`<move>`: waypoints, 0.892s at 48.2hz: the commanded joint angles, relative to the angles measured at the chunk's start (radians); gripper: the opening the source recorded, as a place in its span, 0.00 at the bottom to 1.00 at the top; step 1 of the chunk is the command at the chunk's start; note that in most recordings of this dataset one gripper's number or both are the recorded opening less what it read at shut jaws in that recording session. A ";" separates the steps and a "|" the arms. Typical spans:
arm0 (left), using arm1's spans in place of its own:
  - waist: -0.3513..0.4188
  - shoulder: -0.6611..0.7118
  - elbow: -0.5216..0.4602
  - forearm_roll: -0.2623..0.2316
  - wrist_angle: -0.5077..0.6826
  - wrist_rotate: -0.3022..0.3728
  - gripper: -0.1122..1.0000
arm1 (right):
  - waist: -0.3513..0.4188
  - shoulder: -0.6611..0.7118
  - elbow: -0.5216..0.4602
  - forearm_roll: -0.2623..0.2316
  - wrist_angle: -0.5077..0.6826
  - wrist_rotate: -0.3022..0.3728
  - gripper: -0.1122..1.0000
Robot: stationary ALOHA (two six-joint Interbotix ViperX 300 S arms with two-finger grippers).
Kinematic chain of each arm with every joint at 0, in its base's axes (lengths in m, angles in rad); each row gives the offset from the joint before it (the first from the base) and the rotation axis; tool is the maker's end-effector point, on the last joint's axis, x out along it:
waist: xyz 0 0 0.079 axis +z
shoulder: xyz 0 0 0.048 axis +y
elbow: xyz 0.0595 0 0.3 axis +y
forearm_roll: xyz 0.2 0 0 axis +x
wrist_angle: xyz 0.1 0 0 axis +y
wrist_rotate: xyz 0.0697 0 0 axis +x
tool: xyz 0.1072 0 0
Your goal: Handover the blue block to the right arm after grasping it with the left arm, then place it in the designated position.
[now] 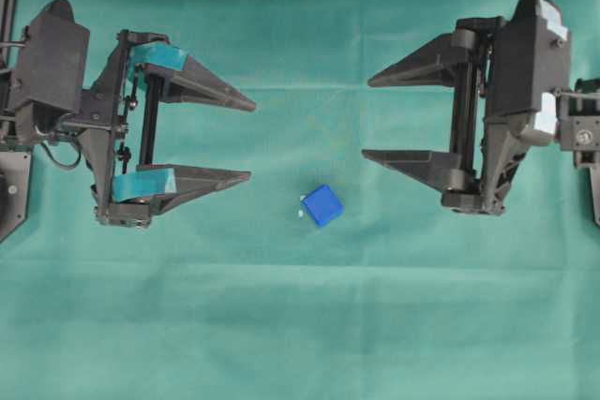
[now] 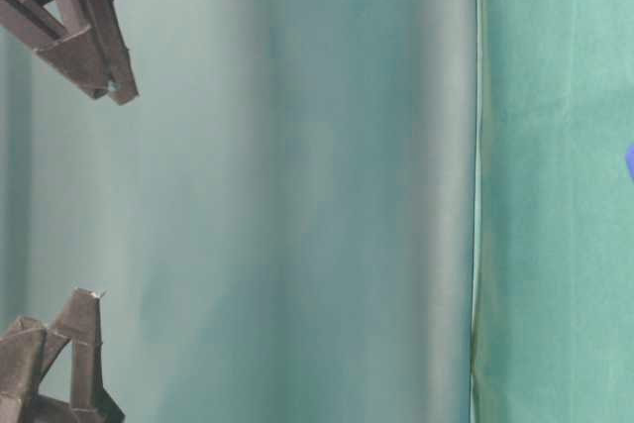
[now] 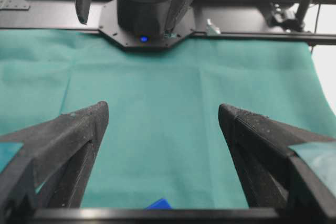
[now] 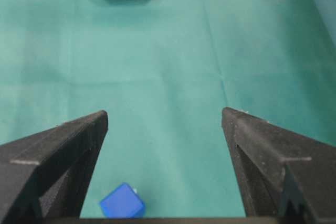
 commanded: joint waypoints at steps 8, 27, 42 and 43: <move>-0.003 -0.011 -0.028 0.003 -0.005 0.002 0.99 | 0.002 -0.035 0.009 -0.031 -0.063 0.000 0.87; -0.003 -0.011 -0.029 0.003 -0.009 0.002 0.99 | 0.002 -0.067 0.043 -0.048 -0.137 0.002 0.87; -0.003 -0.011 -0.029 0.003 -0.011 0.002 0.99 | 0.002 -0.067 0.048 -0.057 -0.169 0.003 0.87; -0.003 -0.011 -0.029 0.003 -0.009 0.002 0.99 | 0.002 -0.067 0.048 -0.057 -0.170 0.002 0.87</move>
